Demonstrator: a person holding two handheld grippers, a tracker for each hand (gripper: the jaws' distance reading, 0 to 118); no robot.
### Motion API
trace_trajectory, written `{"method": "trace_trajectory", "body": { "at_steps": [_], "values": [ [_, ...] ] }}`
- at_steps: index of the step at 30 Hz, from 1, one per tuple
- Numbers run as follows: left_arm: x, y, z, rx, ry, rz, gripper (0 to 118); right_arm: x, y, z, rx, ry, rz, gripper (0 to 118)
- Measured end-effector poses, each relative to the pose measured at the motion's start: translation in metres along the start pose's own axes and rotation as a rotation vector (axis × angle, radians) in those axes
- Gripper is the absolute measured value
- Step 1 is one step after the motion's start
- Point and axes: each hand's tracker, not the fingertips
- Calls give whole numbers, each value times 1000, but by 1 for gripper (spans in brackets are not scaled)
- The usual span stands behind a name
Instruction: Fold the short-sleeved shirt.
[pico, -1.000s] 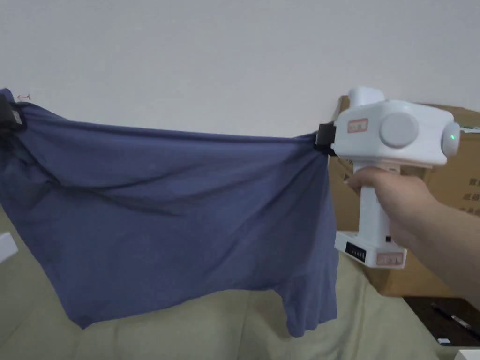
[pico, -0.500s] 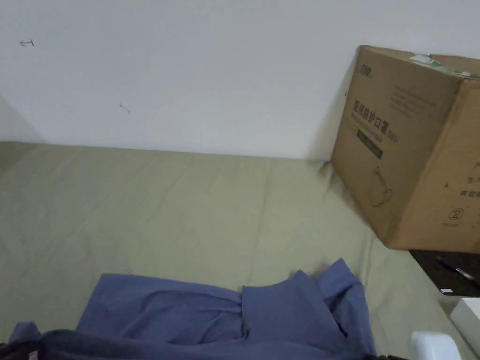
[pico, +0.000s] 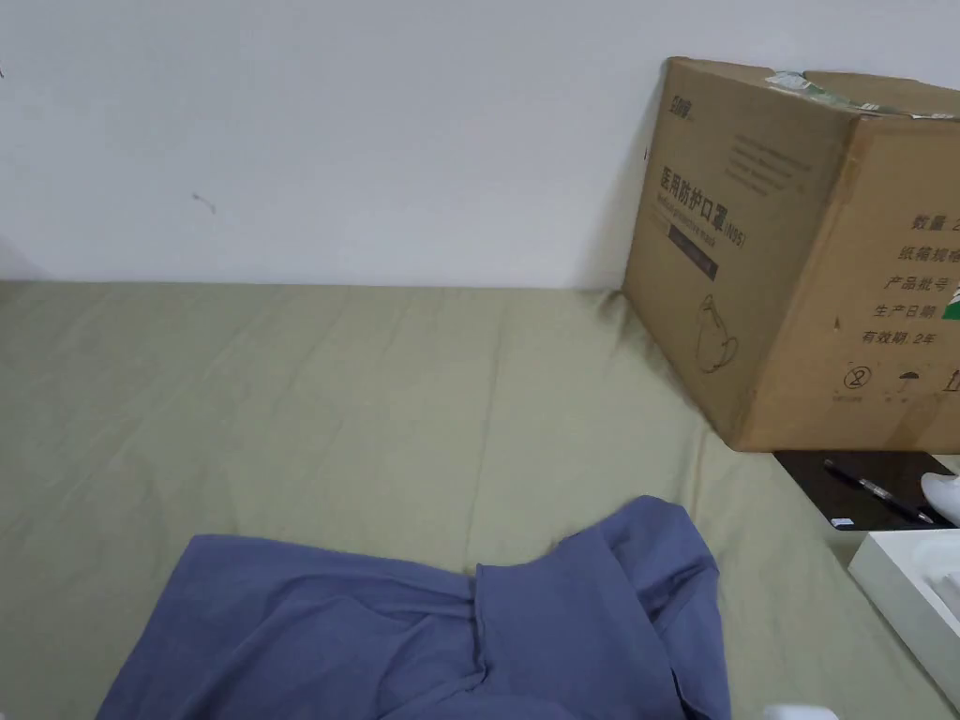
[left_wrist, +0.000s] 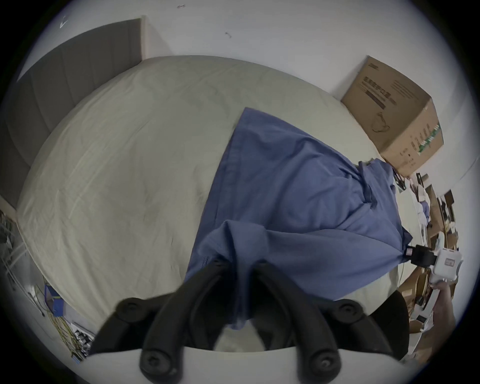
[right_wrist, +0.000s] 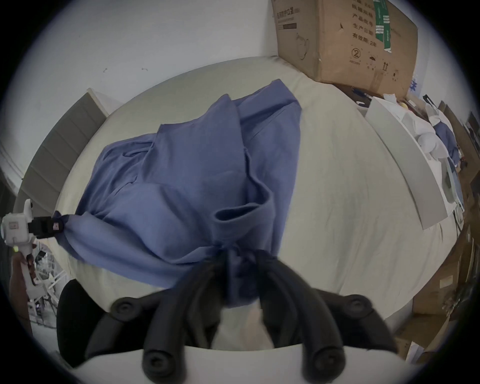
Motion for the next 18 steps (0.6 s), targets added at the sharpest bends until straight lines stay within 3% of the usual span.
{"method": "trace_trajectory", "body": {
  "at_steps": [1, 2, 3, 4, 5, 6, 11, 12, 13, 14, 15, 16, 18],
  "values": [
    [-2, -3, 1, 5, 2, 4, 22, 1, 1, 3, 9, -24, -25, 34],
    [-2, -6, 3, 15, 13, -2, 49, 4, 3, 7, 13, -21, -48, 49],
    [-2, -9, 8, 33, 16, -12, 92, 7, 2, 13, 23, -6, -76, 84],
    [3, -11, 17, 54, 13, -22, 116, 9, 2, 19, 38, 8, -98, 107],
    [5, -11, 31, 131, 1, -34, 117, 10, 1, 32, 70, 17, -112, 118],
    [5, -10, 39, 142, -11, -34, 115, 10, 2, 41, 118, 27, -118, 113],
    [23, -15, 101, 274, -60, 2, 115, 6, -5, 102, 282, 63, -168, 112],
    [29, -20, 114, 293, -96, 14, 114, 5, -9, 116, 344, 108, -182, 104],
    [32, -23, 125, 326, -145, 12, 106, 4, -14, 128, 407, 145, -189, 87],
    [36, -27, 138, 368, -187, 9, 86, 1, -17, 140, 466, 148, -196, 55],
    [39, -30, 146, 403, -181, 10, 34, -2, -18, 147, 495, 136, -192, 0],
    [39, -29, 145, 424, -157, 6, 0, -4, -17, 152, 497, 127, -177, 0],
    [45, -33, 149, 461, -129, -11, 0, -3, -22, 154, 533, 139, -152, 0]
  ]
}}
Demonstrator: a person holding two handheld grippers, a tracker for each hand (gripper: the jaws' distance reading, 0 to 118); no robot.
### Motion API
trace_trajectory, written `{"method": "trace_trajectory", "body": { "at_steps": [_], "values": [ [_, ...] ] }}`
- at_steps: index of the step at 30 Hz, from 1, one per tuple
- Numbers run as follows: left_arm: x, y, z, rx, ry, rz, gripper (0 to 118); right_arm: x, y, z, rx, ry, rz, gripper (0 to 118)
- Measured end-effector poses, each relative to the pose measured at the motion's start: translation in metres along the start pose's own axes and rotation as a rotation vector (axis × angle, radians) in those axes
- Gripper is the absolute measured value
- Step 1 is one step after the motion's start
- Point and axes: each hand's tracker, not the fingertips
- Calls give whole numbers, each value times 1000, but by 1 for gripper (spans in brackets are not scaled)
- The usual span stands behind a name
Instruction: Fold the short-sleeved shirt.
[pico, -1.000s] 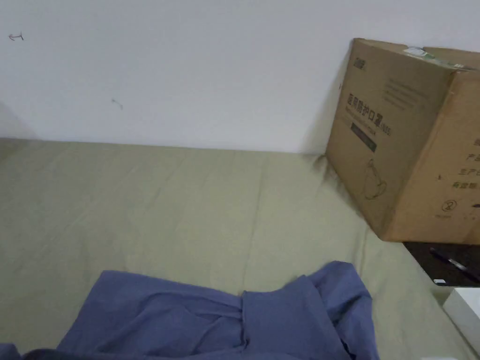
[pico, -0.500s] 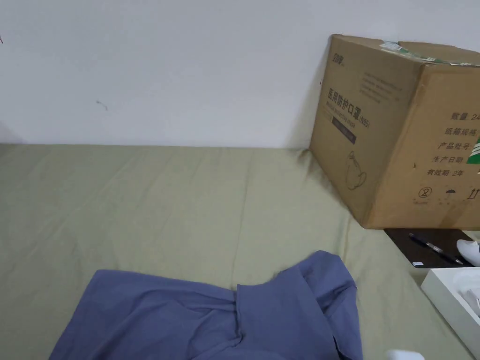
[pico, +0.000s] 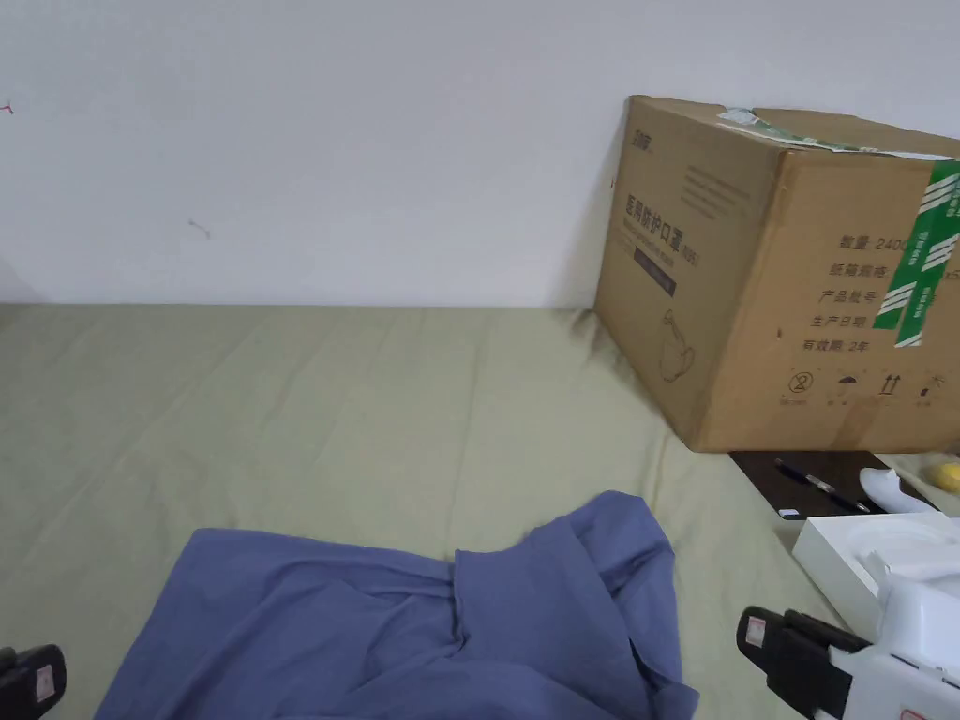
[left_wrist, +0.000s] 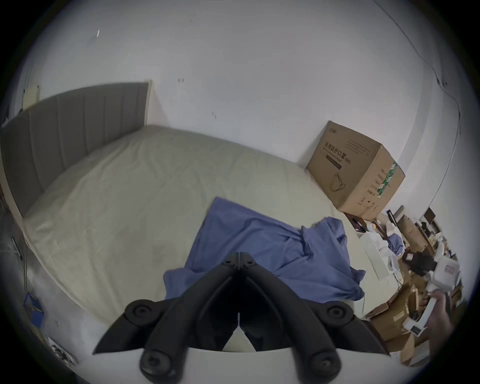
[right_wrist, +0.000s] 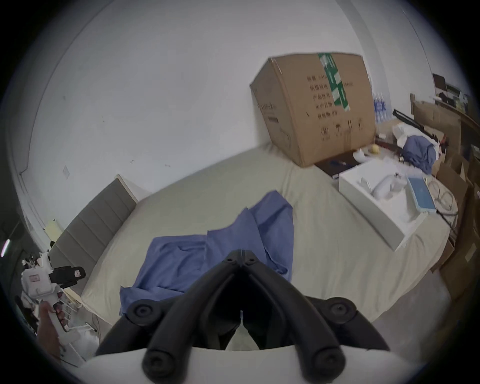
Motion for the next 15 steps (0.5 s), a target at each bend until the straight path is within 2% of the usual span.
{"method": "trace_trajectory", "body": {
  "at_steps": [3, 4, 7, 8, 11, 12, 13, 14, 15],
  "values": [
    [4, 2, -2, 9, -15, -27, 0, -7, 23, -12, -22, -13, 111, 0],
    [4, 4, -3, 27, 12, -73, 0, -8, 31, -21, -34, -27, 137, 0],
    [4, 2, -13, 32, -21, -23, 0, -3, 73, -73, -145, -61, 155, 0],
    [4, 0, -17, 36, -20, -13, 0, 3, 85, -100, -236, -73, 151, 0],
    [3, -1, -33, 46, -23, -2, 0, 33, 114, -182, -416, -98, 27, 2],
    [2, 0, -39, 43, -22, -1, 0, 40, 118, -208, -476, -159, -9, 6],
    [1, 1, -45, 43, -13, -8, 0, 45, 123, -228, -523, -191, -21, 11],
    [0, 3, -52, 43, -7, -16, 0, 54, 123, -252, -588, -191, -52, 34],
    [-2, 4, -56, 45, -3, -22, 0, 61, 121, -269, -648, -194, -76, 76]
  ]
}}
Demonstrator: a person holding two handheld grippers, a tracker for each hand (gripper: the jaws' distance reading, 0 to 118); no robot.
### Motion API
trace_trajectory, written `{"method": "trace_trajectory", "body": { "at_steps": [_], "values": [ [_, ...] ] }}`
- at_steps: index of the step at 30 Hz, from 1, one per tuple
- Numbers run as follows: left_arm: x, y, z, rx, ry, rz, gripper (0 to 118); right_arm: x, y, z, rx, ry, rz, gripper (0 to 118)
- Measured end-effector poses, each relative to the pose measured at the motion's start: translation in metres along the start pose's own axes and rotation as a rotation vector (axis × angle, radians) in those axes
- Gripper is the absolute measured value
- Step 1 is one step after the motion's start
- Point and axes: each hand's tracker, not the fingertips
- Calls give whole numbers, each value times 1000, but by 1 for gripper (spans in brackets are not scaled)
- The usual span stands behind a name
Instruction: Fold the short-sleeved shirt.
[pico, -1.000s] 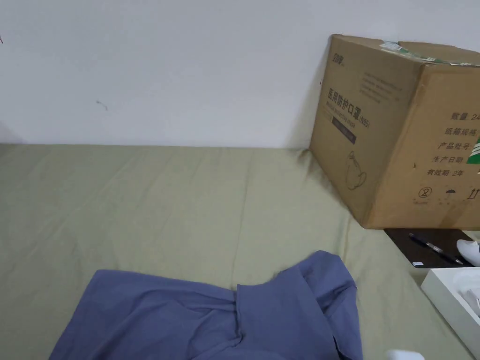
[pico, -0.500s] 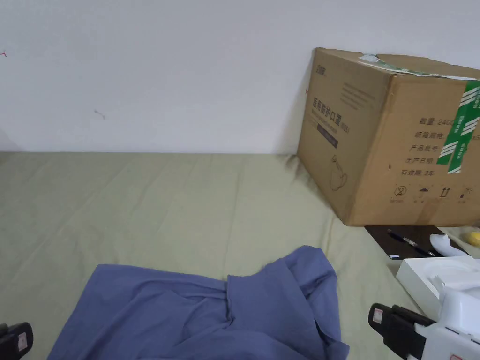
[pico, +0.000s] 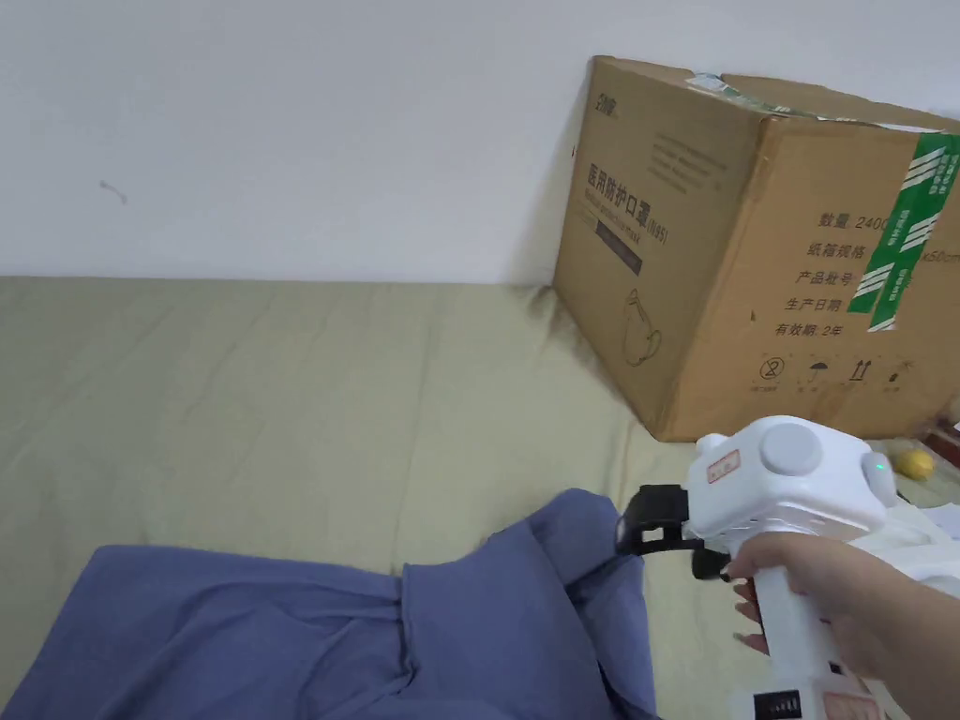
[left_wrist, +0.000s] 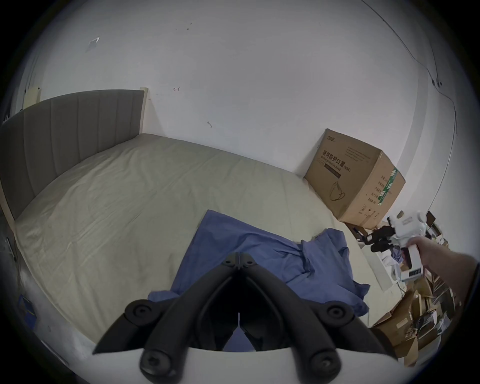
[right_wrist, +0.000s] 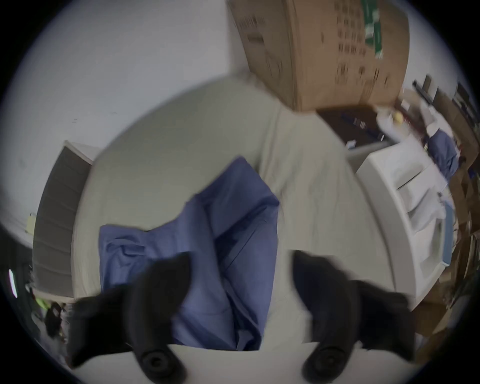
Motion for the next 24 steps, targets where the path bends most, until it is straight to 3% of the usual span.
{"method": "trace_trajectory", "body": {
  "at_steps": [1, 2, 10, 11, 15, 16, 24],
  "values": [
    [-2, 0, -5, -1, 6, -1, 0, 3, 8, -17, -32, -20, -32, 100],
    [-4, 0, -10, 0, 18, -4, 0, 4, 13, -31, -35, -40, -51, 111],
    [-20, -13, -45, -77, 61, 24, 0, 24, 39, -103, -84, -205, -86, 105],
    [-20, -16, -50, -90, 68, 21, 0, 25, 41, -106, -95, -209, -68, 97],
    [-26, -24, -60, -126, 76, 28, 0, 22, 40, -107, -134, -220, 32, 12],
    [-27, -24, -63, -135, 73, 32, 0, 22, 39, -104, -125, -189, 45, 3],
    [-39, 44, -140, -303, -3, 58, 0, 29, 36, -69, -11, -57, 37, 3]
  ]
}}
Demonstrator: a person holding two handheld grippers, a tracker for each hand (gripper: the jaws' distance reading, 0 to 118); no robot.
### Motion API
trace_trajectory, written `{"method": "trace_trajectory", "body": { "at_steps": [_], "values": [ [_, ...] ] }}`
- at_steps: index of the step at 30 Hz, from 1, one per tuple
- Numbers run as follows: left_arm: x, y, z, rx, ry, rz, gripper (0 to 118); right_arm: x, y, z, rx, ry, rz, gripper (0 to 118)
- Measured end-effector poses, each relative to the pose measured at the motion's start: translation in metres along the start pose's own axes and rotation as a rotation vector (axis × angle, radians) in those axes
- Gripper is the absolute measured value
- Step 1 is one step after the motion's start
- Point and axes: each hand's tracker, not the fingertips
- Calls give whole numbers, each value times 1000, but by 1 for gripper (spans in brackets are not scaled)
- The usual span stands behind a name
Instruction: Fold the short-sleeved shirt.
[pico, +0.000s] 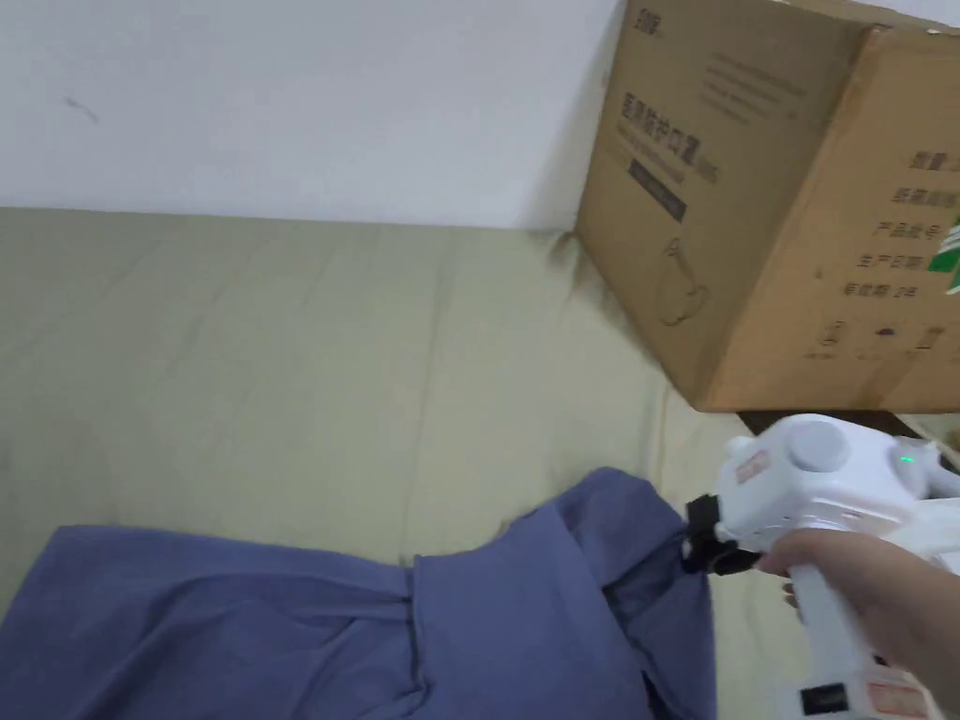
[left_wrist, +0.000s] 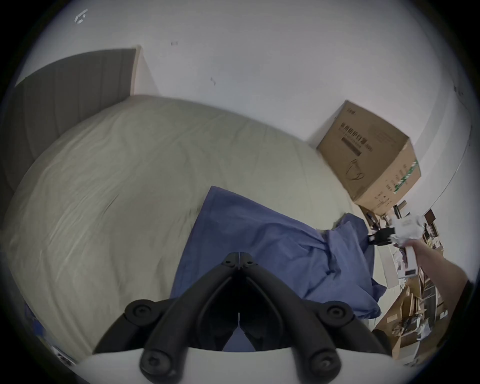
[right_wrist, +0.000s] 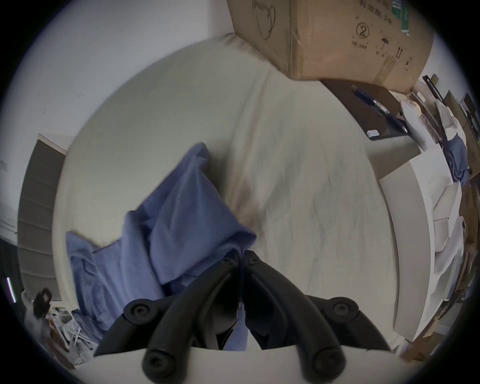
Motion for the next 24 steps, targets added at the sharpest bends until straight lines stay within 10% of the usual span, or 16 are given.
{"method": "trace_trajectory", "body": {
  "at_steps": [5, 9, 19, 24],
  "values": [
    [-8, 77, -82, -156, 29, -90, 3, 0, -15, 11, 23, 73, -12, 3],
    [-21, 104, -133, -254, 83, 1, 118, -5, -23, 5, 13, 109, -5, 3],
    [-12, 102, -231, -352, 247, -264, 112, -15, -25, -20, -62, 107, 66, 3],
    [-6, 96, -220, -331, 209, -310, 79, -21, -23, -24, -71, 102, 80, 3]
  ]
}}
